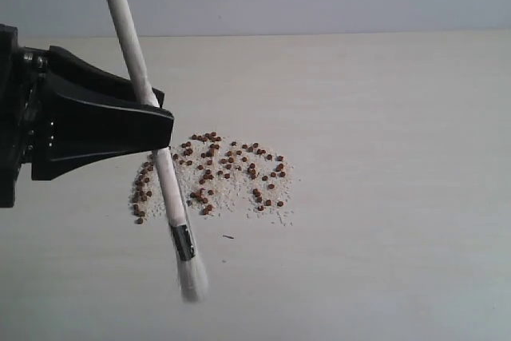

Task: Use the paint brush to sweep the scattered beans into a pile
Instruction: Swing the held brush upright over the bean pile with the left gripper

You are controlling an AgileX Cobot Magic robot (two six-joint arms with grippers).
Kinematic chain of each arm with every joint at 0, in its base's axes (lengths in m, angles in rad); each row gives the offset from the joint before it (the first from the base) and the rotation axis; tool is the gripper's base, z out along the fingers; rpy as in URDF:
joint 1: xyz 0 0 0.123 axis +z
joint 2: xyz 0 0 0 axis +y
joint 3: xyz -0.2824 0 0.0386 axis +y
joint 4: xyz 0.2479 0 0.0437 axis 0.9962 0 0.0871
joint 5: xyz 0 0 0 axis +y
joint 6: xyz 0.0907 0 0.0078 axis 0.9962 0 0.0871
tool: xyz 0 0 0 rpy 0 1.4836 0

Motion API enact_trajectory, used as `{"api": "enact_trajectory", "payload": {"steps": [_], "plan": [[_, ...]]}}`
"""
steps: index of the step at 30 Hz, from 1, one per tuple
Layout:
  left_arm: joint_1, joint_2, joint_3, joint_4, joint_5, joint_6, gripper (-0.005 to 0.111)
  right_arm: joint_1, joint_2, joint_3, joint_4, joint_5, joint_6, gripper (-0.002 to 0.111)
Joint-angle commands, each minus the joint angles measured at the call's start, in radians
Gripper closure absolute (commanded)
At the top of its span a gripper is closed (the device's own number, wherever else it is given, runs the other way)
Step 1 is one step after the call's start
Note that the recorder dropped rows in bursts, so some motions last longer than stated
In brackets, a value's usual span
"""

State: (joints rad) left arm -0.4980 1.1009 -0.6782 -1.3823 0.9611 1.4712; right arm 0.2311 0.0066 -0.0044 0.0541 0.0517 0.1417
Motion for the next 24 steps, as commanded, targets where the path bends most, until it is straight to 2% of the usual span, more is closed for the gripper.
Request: {"api": "enact_trajectory", "payload": {"steps": [1,7,11,13,16,19,21,22,24], "plan": [[-0.003,-0.008,0.003,-0.034,0.047,0.078,0.107,-0.005,-0.007,0.004,0.001,-0.119,0.014,0.108],[-0.003,-0.004,0.003,-0.075,0.051,0.151,0.107,-0.005,-0.007,0.004,0.001,-0.174,0.023,0.108],[-0.003,0.061,0.003,-0.160,0.051,0.235,0.107,-0.003,-0.007,0.004,-0.004,-0.174,0.230,0.108],[-0.003,0.110,0.003,-0.194,0.051,0.298,0.107,0.013,0.001,0.004,-0.012,-0.172,0.272,0.108],[-0.003,0.160,0.003,-0.274,0.047,0.378,0.107,0.105,0.101,0.004,-0.098,-0.174,0.284,0.108],[-0.003,0.188,0.003,-0.324,0.047,0.441,0.107,0.228,0.248,0.004,-0.327,-0.330,0.388,0.108],[-0.003,0.192,0.003,-0.327,0.047,0.458,0.107,0.258,0.333,0.004,-0.438,-0.478,0.401,0.108],[-0.003,0.192,0.003,-0.327,0.047,0.458,0.107,0.258,0.364,-0.007,-0.431,-0.529,0.403,0.108],[-0.003,0.192,0.003,-0.323,0.049,0.458,0.107,0.258,0.409,-0.049,-0.433,-0.521,0.426,0.108]]}}
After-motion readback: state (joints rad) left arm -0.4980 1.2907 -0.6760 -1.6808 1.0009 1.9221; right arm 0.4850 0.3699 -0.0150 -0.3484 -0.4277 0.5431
